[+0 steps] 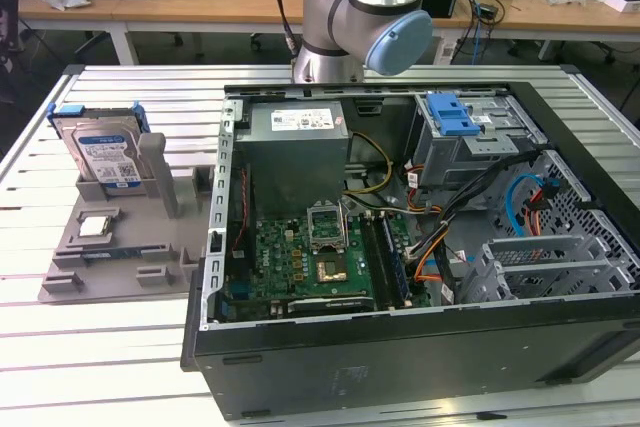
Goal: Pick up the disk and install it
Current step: 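Pick up the disk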
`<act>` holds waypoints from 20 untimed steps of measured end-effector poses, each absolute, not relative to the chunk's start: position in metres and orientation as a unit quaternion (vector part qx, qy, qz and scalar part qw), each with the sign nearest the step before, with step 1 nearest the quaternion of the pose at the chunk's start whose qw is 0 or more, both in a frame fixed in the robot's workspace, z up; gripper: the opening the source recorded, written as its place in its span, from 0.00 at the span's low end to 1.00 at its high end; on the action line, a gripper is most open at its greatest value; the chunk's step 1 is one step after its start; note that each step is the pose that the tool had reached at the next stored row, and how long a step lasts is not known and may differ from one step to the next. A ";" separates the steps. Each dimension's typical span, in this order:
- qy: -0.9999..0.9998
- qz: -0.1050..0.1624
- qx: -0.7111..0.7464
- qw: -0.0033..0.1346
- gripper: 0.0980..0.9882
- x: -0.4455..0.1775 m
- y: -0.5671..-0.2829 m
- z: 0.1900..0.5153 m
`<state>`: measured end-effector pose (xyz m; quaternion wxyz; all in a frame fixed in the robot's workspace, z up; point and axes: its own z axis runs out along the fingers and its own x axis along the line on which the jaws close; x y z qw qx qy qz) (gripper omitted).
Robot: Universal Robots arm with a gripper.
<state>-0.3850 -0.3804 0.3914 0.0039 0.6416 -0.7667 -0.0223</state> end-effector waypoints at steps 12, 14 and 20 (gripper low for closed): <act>-0.735 -0.022 0.678 0.005 0.01 -0.385 -0.380 0.391; -0.731 -0.022 0.683 0.005 0.01 -0.385 -0.380 0.391; -0.717 -0.022 0.697 0.005 0.01 -0.385 -0.380 0.391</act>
